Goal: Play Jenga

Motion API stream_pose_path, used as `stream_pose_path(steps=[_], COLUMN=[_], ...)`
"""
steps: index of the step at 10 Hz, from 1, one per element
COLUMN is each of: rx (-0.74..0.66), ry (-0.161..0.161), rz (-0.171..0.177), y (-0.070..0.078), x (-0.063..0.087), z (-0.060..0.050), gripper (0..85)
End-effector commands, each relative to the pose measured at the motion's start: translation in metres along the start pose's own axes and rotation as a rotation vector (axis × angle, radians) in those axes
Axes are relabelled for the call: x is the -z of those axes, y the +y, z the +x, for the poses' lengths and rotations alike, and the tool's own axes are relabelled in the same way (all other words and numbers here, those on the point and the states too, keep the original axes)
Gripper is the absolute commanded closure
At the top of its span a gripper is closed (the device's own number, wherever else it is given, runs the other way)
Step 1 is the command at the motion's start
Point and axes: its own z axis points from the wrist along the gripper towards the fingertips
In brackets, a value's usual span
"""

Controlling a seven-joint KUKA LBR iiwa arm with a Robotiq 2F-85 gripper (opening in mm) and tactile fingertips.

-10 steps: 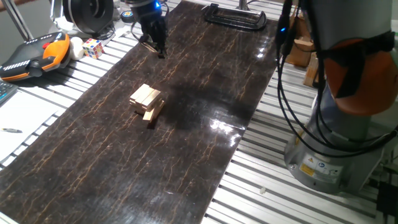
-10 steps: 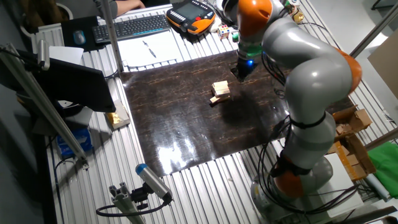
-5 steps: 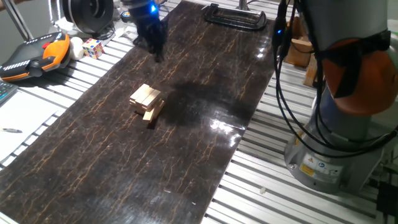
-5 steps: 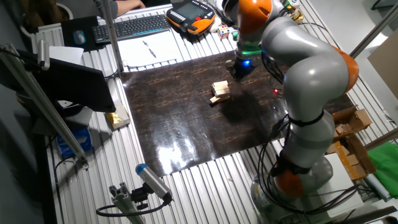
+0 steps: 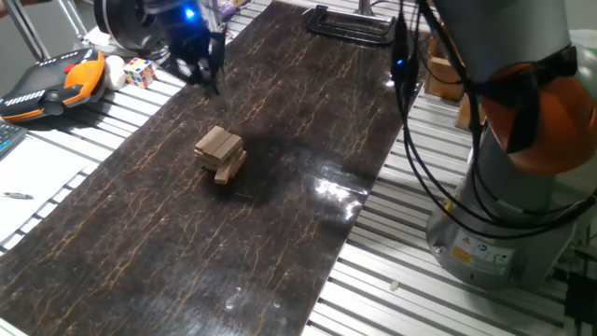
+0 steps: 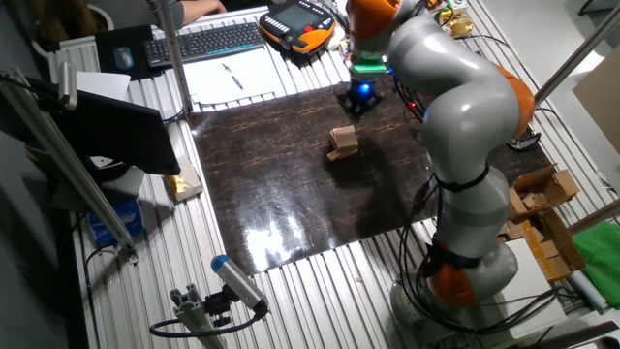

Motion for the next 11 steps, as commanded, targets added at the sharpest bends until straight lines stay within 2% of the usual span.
stream_pose_path(steps=[1, 4, 7, 8, 9, 11], rx=[-0.318, -0.389, -0.476, -0.495, -0.516, -0.549], ry=[-0.002, -0.045, -0.108, -0.119, -0.143, -0.158], rz=[-0.089, -0.115, -0.131, -0.131, -0.11, -0.097], y=[0.047, 0.061, 0.076, 0.078, 0.08, 0.081], x=[-0.008, -0.025, -0.043, -0.046, -0.049, -0.056], z=[0.012, 0.005, -0.001, -0.003, -0.005, -0.008], gripper=[60.3, 51.3, 44.3, 43.3, 43.0, 42.0])
